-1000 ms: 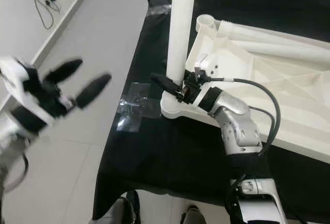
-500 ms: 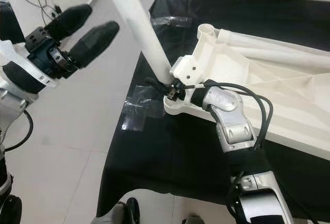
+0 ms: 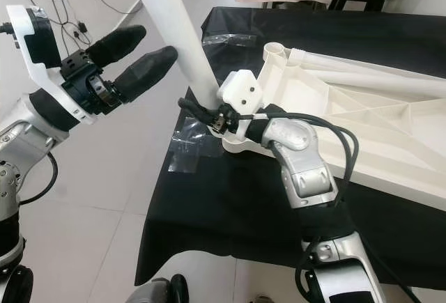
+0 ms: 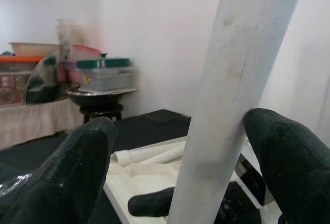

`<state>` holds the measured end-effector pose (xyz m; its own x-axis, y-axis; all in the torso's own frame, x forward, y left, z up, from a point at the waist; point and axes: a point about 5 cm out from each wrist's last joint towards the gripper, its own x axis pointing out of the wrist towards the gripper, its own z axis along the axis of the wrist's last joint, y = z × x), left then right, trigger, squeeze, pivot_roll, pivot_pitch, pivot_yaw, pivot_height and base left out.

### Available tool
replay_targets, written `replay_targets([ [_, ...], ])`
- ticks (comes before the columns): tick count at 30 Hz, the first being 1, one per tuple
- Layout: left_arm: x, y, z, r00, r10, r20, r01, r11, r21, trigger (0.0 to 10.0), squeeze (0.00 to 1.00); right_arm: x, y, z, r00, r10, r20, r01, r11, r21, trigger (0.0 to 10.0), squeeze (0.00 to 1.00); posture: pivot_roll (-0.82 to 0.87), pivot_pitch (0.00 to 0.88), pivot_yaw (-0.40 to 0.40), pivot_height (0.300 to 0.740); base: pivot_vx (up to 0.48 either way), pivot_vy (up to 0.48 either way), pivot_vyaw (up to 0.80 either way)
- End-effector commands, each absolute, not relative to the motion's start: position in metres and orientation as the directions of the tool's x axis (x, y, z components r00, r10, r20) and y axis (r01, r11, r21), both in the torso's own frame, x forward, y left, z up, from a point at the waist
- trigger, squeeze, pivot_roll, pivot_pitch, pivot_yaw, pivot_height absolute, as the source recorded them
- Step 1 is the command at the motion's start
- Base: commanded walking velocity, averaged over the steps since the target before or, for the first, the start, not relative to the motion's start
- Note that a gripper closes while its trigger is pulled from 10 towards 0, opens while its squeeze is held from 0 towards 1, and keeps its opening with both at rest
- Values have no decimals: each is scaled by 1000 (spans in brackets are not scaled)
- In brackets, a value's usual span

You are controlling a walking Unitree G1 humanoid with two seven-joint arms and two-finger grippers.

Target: Building children table

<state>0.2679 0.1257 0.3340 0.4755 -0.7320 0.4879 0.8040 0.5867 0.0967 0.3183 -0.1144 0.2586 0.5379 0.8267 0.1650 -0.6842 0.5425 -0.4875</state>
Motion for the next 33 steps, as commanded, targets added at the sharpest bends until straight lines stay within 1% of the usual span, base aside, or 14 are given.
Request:
replay_targets([
  [1, 272, 114, 337, 442, -753, 488, 824, 555, 109, 10000, 0, 303, -86, 257, 424, 894, 145, -734, 433, -524, 10000, 0, 2, 119, 67, 740, 0, 0, 0],
  [10, 281, 99, 340, 393, -775, 494, 862, 498, 96, 10000, 0, 297, -60, 250, 380, 915, 137, -754, 392, -527, 10000, 0, 0, 111, 67, 740, 0, 0, 0],
  [11, 282, 99, 340, 393, -774, 496, 862, 498, 94, 0, 0, 296, -58, 249, 381, 915, 134, -754, 392, -527, 10000, 0, -2, 111, 67, 740, 0, 0, 0],
  [16, 283, 98, 340, 392, -773, 499, 863, 497, 93, 0, 0, 297, -55, 246, 399, 909, 123, -748, 400, -529, 10000, 0, -2, 111, 67, 740, 0, 0, 0],
  [21, 281, 94, 339, 388, -773, 502, 864, 495, 94, 0, 0, 312, -58, 239, 533, 841, 97, -688, 497, -529, 10000, 0, 2, 110, 60, 740, 0, 0, 0],
  [22, 281, 94, 339, 388, -773, 502, 864, 495, 94, 0, 0, 312, -58, 239, 533, 841, 97, -688, 497, -529, 10000, 0, 2, 110, 60, 740, 0, 0, 0],
  [23, 280, 93, 337, 386, -774, 501, 866, 492, 94, 0, 0, 317, -60, 238, 570, 816, 97, -670, 530, -519, 10000, 0, 5, 109, 56, 740, 0, 0, 0],
  [25, 280, 93, 337, 386, -774, 501, 866, 492, 94, 0, 0, 317, -60, 238, 570, 816, 97, -670, 530, -519, 10000, 0, 5, 109, 56, 740, 0, 0, 0],
  [26, 280, 93, 337, 383, -777, 500, 868, 487, 93, 0, 0, 319, -61, 237, 586, 804, 98, -671, 550, -497, 10000, 478, 6, 108, 54, 740, 0, 0, 0],
  [27, 280, 93, 337, 383, -777, 500, 868, 487, 93, 0, 0, 319, -61, 237, 586, 804, 98, -671, 550, -497, 10000, 478, 6, 108, 54, 740, 0, 0, 0],
  [28, 279, 93, 335, 369, -788, 493, 878, 469, 92, 0, 0, 321, -62, 236, 591, 801, 94, -682, 559, -473, 10000, 973, 7, 108, 53, 740, 0, 0, 0],
  [31, 271, 88, 327, 282, -858, 429, 925, 361, 115, 0, 0, 321, -62, 233, 580, 812, 64, -717, 546, -434, 10000, 1000, 7, 107, 50, 740, 0, 0, 0],
  [32, 271, 88, 327, 282, -858, 429, 925, 361, 115, 0, 0, 321, -62, 233, 580, 812, 64, -717, 546, -434, 10000, 1000, 7, 107, 50, 740, 0, 0, 0],
  [33, 264, 83, 318, 202, -913, 355, 956, 263, 130, 0, 0, 321, -61, 232, 573, 819, 38, -728, 530, -436, 10000, 1000, 4, 107, 49, 740, 0, 0, 0],
])
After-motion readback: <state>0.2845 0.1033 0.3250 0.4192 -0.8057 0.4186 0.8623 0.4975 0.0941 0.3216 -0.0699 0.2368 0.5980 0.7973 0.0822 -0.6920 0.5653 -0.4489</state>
